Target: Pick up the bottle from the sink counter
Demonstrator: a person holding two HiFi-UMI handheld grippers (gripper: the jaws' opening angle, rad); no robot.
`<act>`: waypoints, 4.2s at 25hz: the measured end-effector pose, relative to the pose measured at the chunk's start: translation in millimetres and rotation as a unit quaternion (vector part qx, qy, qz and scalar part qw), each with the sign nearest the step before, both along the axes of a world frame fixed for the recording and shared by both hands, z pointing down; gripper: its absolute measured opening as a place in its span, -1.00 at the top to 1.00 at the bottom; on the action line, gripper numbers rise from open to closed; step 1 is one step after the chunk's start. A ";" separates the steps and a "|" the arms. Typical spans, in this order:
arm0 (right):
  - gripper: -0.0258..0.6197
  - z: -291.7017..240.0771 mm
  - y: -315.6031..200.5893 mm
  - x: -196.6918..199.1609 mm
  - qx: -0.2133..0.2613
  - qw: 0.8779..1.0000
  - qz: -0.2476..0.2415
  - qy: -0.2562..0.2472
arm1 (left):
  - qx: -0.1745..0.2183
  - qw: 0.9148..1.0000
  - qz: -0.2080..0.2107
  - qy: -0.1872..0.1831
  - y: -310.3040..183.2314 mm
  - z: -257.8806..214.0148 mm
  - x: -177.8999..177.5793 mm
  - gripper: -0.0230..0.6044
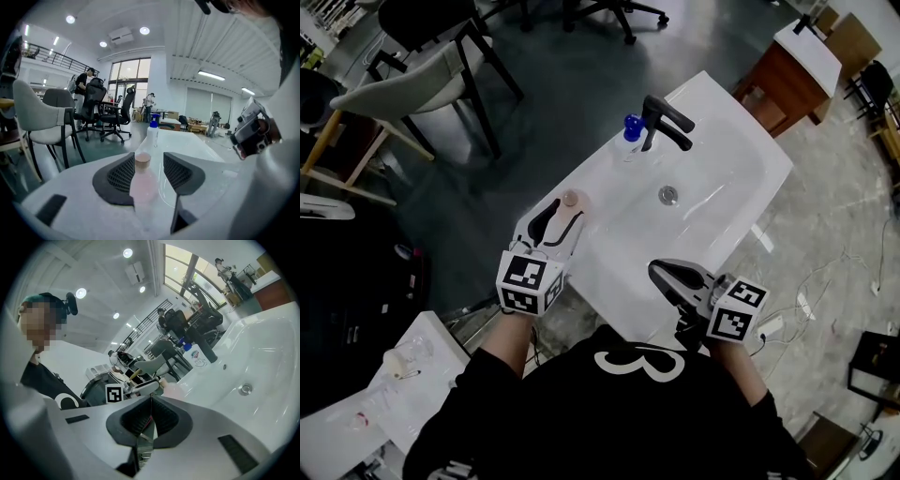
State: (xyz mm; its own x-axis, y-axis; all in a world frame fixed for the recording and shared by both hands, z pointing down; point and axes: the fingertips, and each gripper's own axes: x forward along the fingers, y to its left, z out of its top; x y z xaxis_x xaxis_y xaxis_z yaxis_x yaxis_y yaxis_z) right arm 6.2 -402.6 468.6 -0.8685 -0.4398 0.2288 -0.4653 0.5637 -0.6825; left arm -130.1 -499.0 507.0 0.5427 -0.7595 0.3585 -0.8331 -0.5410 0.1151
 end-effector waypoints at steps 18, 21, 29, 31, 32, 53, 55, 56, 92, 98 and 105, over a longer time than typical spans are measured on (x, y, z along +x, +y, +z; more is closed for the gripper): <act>0.88 18.4 -14.3 8.4 -0.017 1.000 0.000 0.012 | -0.002 0.999 -0.032 -0.009 -28.2 37.4 1.7 0.33; 0.88 21.1 -14.4 6.7 -0.021 1.000 -0.004 0.013 | 0.000 0.999 -0.036 -0.007 -31.5 38.7 1.4 0.33; 0.88 24.1 -16.0 5.6 -0.027 1.000 -0.008 0.010 | 0.019 0.999 -0.037 -0.026 -32.4 37.3 4.0 0.38; 0.88 25.7 -15.2 5.1 -0.029 1.000 -0.010 0.008 | 0.027 0.998 -0.036 -0.035 -32.5 36.3 5.7 0.43; 0.88 26.8 -14.6 5.1 -0.030 0.999 -0.010 0.008 | 0.028 0.998 -0.036 -0.037 -32.5 36.3 6.2 0.44; 0.88 29.0 -3.1 10.1 -0.040 0.999 -0.006 -0.003 | -0.003 0.999 -0.048 -0.022 -34.2 35.1 2.8 0.45; 0.88 28.9 -0.3 11.7 -0.040 0.999 -0.005 -0.003 | -0.012 0.999 -0.050 -0.010 -31.7 34.9 2.1 0.45; 0.88 28.4 1.0 12.6 -0.040 0.999 -0.004 -0.004 | -0.016 0.999 -0.051 -0.005 -29.9 34.5 1.8 0.45; 0.88 -34.2 126.9 47.1 0.040 0.999 -0.025 -0.015 | -0.023 0.998 0.013 0.059 171.5 -71.1 80.8 0.45; 0.88 -52.6 150.1 55.6 0.065 0.997 -0.027 -0.021 | -0.019 0.997 0.037 0.061 214.8 -91.2 100.6 0.45; 0.88 -71.9 180.5 63.3 0.096 0.995 -0.026 -0.031 | -0.020 0.996 0.056 0.062 262.7 -104.3 115.4 0.45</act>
State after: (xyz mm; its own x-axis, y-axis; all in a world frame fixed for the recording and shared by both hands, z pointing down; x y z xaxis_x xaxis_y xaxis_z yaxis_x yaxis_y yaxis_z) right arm 69.5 -222.2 396.7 -0.9015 -0.4234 0.0898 -0.3914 0.7090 -0.5865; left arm -14.7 -236.3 402.7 0.6659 -0.6779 0.3114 -0.7453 -0.6231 0.2373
